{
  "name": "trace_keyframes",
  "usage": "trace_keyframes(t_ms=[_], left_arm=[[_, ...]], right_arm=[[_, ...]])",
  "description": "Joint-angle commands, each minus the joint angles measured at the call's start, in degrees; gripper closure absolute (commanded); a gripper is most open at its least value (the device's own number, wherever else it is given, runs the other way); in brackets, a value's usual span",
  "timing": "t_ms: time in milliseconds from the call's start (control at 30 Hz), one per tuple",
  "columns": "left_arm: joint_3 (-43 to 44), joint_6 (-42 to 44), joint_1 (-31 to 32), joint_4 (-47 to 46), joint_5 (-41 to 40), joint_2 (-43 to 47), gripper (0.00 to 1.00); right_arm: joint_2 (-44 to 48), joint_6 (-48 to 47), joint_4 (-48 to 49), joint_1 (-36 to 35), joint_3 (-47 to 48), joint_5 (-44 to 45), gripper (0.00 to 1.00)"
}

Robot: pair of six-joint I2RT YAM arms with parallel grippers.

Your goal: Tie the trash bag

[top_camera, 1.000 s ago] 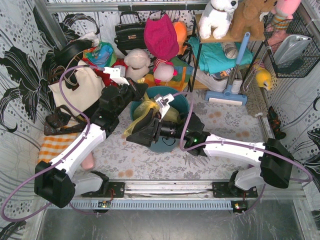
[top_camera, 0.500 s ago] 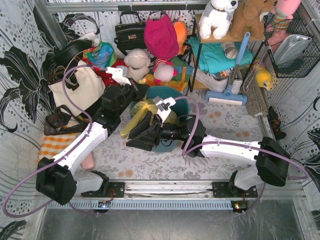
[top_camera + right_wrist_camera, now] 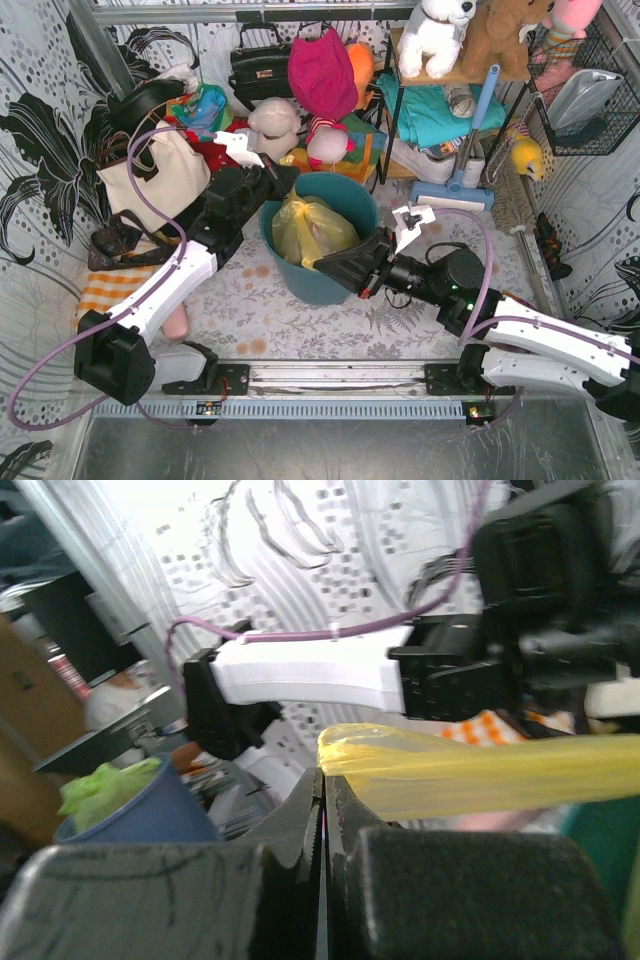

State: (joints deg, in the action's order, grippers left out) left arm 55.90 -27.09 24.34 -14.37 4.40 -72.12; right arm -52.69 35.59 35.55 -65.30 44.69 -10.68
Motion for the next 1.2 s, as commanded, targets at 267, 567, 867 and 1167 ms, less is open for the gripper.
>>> trace_keyframes(t_ms=[267, 567, 867, 1167], left_arm=[[0.9, 1.51, -0.18, 0.77, -1.97, 6.92, 1.0], [0.83, 0.99, -0.24, 1.97, -2.16, 11.26, 0.99], [1.14, -0.39, -0.2, 1.2, -0.2, 11.69, 0.99], [0.92, -0.77, -0.18, 0.84, 0.08, 12.0, 0.99]], right_arm=[[8.22, -2.81, -44.86, -0.42, 6.96, 33.05, 1.0], [4.87, -4.91, -51.28, -0.43, 12.89, 38.88, 1.0], [4.69, -5.45, -38.91, -0.35, 10.85, 20.95, 0.6], [-0.03, 0.08, -40.06, -0.34, 13.09, 15.48, 0.32]])
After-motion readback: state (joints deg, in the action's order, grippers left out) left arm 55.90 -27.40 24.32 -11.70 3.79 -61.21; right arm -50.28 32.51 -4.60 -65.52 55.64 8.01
